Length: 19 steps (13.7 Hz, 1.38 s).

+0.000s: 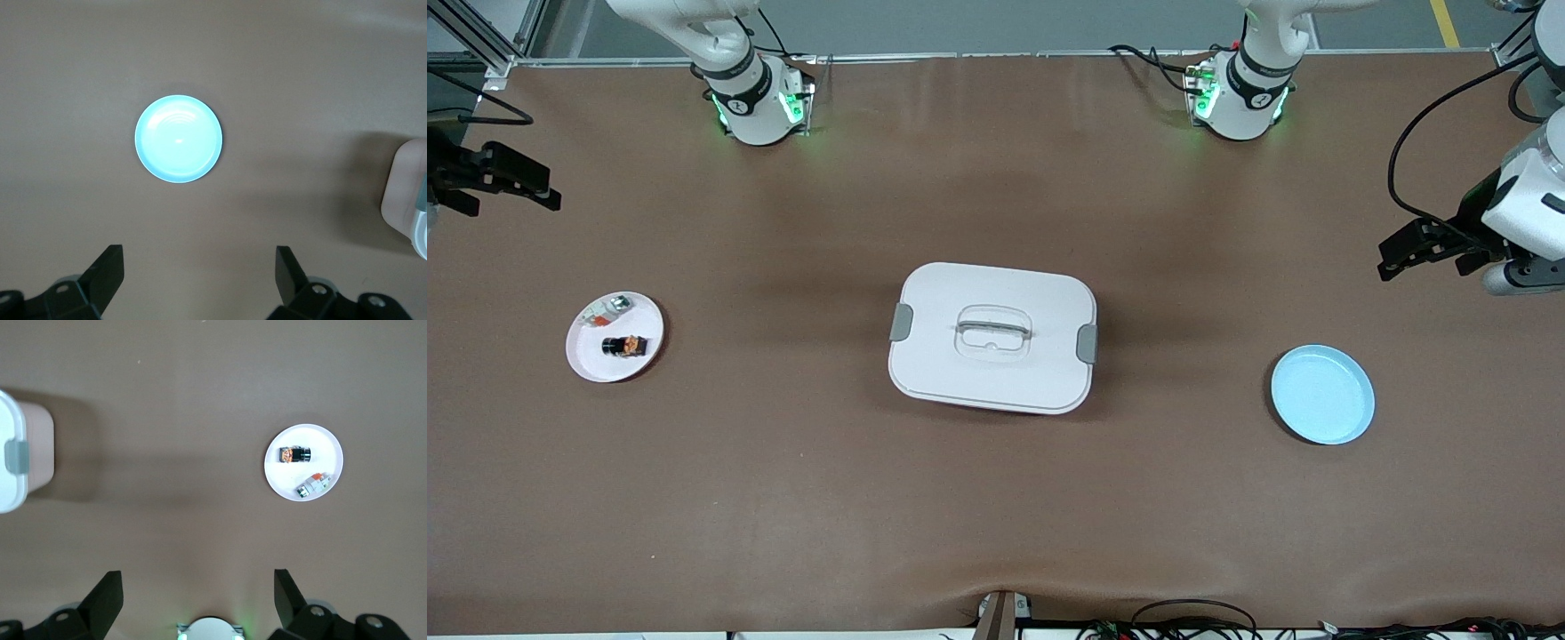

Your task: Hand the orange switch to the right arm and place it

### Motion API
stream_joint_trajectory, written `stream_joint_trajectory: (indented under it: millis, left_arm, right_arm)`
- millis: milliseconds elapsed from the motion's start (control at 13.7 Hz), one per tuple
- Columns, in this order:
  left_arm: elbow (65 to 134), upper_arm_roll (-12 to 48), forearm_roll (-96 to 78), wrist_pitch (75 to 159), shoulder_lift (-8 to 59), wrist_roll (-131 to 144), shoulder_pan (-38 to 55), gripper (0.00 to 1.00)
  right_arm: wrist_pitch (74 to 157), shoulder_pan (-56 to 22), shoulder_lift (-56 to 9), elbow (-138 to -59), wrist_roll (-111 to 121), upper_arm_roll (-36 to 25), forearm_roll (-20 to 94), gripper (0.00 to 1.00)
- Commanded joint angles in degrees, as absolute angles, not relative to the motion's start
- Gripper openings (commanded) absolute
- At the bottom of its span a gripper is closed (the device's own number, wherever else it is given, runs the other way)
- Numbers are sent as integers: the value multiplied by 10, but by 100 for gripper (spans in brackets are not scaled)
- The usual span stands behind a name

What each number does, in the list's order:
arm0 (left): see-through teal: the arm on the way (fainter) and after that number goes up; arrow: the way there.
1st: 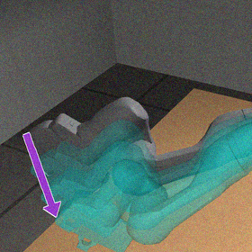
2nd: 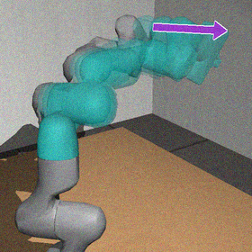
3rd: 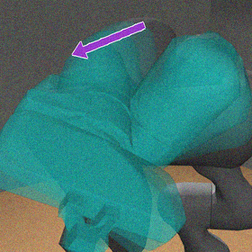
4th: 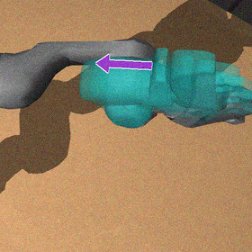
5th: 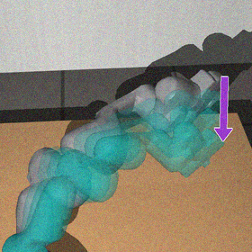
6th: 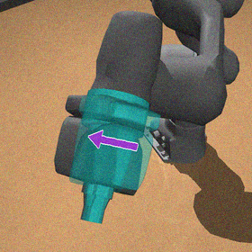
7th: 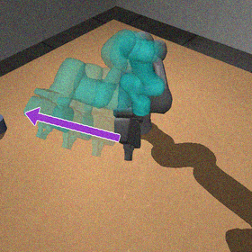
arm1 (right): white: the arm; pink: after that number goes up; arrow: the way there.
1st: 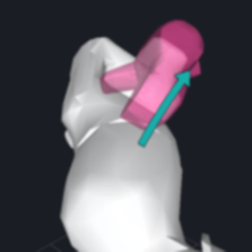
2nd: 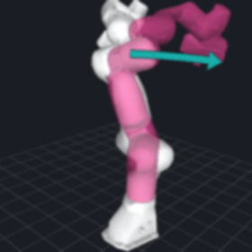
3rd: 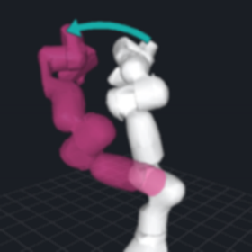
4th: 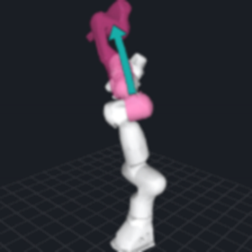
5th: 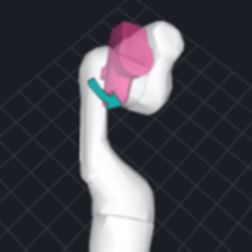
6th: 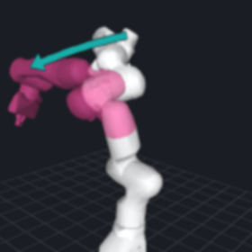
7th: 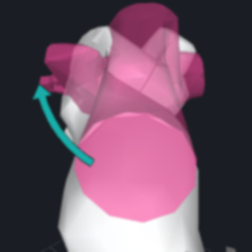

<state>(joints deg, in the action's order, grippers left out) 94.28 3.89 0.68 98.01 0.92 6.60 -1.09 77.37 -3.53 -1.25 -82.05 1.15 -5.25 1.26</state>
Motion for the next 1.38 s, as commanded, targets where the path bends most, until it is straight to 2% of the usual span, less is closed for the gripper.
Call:
stream_joint_trajectory:
  millis: [0, 800, 1019, 1310]
  left_arm:
    - [932, 40, -2, 970, 13, 54, -20, 100]
    - [932, 42, -2, 970, 16, 54, -27, 100]
    - [931, 47, -2, 969, 12, 54, -23, 100]
    - [931, 47, -3, 969, 11, 54, -23, 100]
  right_arm:
    - [775, -42, -7, -817, -18, -67, 15, 100]
    - [777, 0, 10, -831, -5, -54, 26, 100]
    - [790, 15, 36, -866, -4, -31, 25, 100]
    - [802, 4, 59, -892, -4, -35, 25, 100]
